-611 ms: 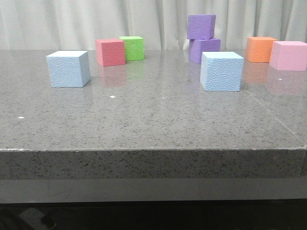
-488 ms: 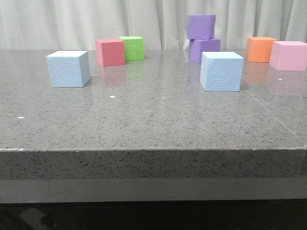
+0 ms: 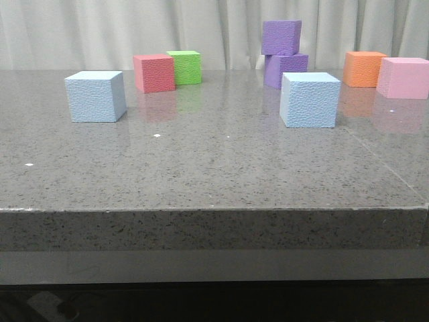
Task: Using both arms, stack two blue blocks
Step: 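Move the right gripper toward the light-blue cube near the purple stack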
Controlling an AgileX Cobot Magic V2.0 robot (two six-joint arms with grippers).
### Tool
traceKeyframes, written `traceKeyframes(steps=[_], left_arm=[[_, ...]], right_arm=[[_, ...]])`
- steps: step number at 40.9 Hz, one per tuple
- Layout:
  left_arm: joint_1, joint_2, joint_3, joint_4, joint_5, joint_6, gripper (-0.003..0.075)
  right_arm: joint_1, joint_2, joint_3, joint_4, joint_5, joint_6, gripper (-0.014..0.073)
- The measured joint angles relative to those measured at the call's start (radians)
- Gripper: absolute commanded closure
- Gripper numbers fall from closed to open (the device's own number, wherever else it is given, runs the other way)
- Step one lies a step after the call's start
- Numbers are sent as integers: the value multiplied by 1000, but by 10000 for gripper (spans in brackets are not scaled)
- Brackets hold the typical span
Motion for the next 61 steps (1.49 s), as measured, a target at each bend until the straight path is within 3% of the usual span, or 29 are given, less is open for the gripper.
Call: traceKeyframes(steps=[8, 13, 19, 31, 40, 51, 55, 61], left_arm=[[0, 0, -17, -23, -121, -1, 741], [0, 0, -117, -45, -110, -1, 741], [0, 18, -297, -45, 0, -1, 741], [0, 266, -640, -45, 401, -1, 741], [0, 404, -660, -53, 504, -1, 741], [0, 508, -660, -53, 532, -2, 739], [0, 532, -660, -53, 534, -2, 708], [0, 554, -660, -45, 534, -2, 535]], right_arm=[[0, 0, -22, 0, -51, 0, 661], [0, 0, -129, 0, -2, 0, 661], [0, 5, -310, 0, 112, 0, 661], [0, 246, -609, 0, 434, 0, 661], [0, 427, -646, 0, 614, 0, 661], [0, 574, -644, 0, 669, 0, 649], [0, 608, -642, 0, 678, 0, 542], [0, 632, -642, 0, 682, 0, 183]])
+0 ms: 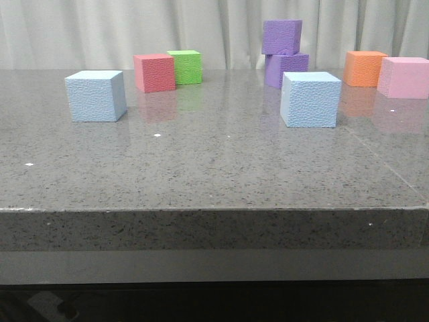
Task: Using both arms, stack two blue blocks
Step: 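Move the right gripper toward the light-blue cube near the purple stack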
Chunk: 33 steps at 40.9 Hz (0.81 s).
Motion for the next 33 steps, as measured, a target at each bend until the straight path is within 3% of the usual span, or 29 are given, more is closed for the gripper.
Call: traceKeyframes(steps=[4, 8, 13, 21, 33], left_arm=[[0, 3, 0, 0, 0, 0, 374], [0, 3, 0, 0, 0, 0, 286], [-22, 3, 0, 0, 0, 0, 293], [-138, 3, 0, 0, 0, 0, 293], [-230, 3, 0, 0, 0, 0, 293]], right_arm=[[0, 0, 0, 0, 0, 0, 25], [0, 5, 0, 6, 5, 0, 1], [25, 23, -7, 36, 20, -10, 1], [141, 102, -113, 101, 78, -76, 1], [298, 379, -334, 117, 150, -29, 1]])
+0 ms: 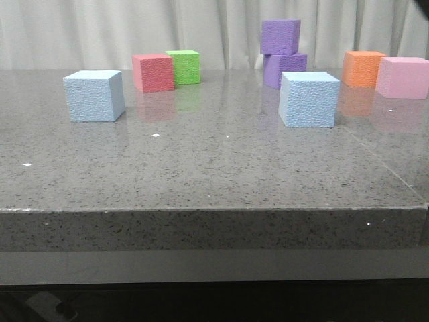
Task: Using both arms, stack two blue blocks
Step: 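Move the right gripper toward the light-blue cube near the purple stack, then lower the right gripper and grasp the light-blue cube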
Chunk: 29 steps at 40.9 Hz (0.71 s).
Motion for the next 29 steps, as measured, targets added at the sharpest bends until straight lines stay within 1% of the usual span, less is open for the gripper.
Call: traceKeyframes(steps=[4, 9, 16, 21, 24, 29], left_arm=[[0, 0, 0, 0, 0, 0, 293], [0, 0, 0, 0, 0, 0, 293], [0, 0, 0, 0, 0, 0, 293], [0, 0, 0, 0, 0, 0, 293], [0, 0, 0, 0, 0, 0, 293], [0, 0, 0, 0, 0, 0, 293]], right_arm=[[25, 107, -84, -11, 5, 52, 1], [50, 243, -181, -69, 7, 149, 1], [74, 414, -292, -209, 8, 351, 1], [76, 499, -343, -288, -34, 487, 1], [76, 539, -370, -306, -67, 533, 1], [78, 602, -422, -316, -102, 566, 1]])
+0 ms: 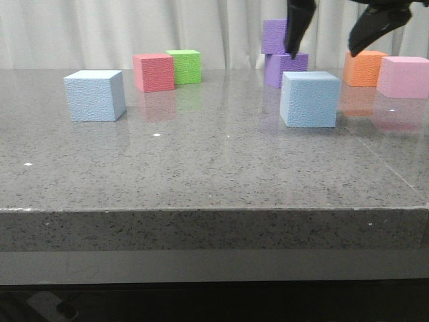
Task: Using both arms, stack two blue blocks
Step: 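Lower the right gripper and grasp the light-blue cube, then carry the light-blue cube toward the table center and set it down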
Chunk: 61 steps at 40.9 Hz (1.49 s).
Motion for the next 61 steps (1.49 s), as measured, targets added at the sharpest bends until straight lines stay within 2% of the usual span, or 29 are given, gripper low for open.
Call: traceKeyframes(steps=[9, 19, 25, 27, 35, 43, 51, 61], left_arm=[[0, 0, 0, 0, 0, 0, 293], [0, 0, 0, 0, 0, 0, 293], [0, 0, 0, 0, 0, 0, 293], [0, 0, 0, 0, 0, 0, 293], [0, 0, 0, 0, 0, 0, 293], [0, 0, 0, 0, 0, 0, 293], [0, 0, 0, 0, 0, 0, 293], [0, 0, 0, 0, 0, 0, 293]], right_arm=[[-8, 119, -98, -5, 2, 10, 1], [-23, 223, -118, -12, 28, 24, 16], [-23, 242, -118, -12, 29, 26, 230], [-23, 242, -118, -8, 29, 28, 267], [11, 212, -118, -5, 34, 34, 216], [124, 198, -156, -21, 41, 42, 196], [208, 246, -261, -87, 118, 137, 196], [253, 352, -373, -137, 184, 235, 176]])
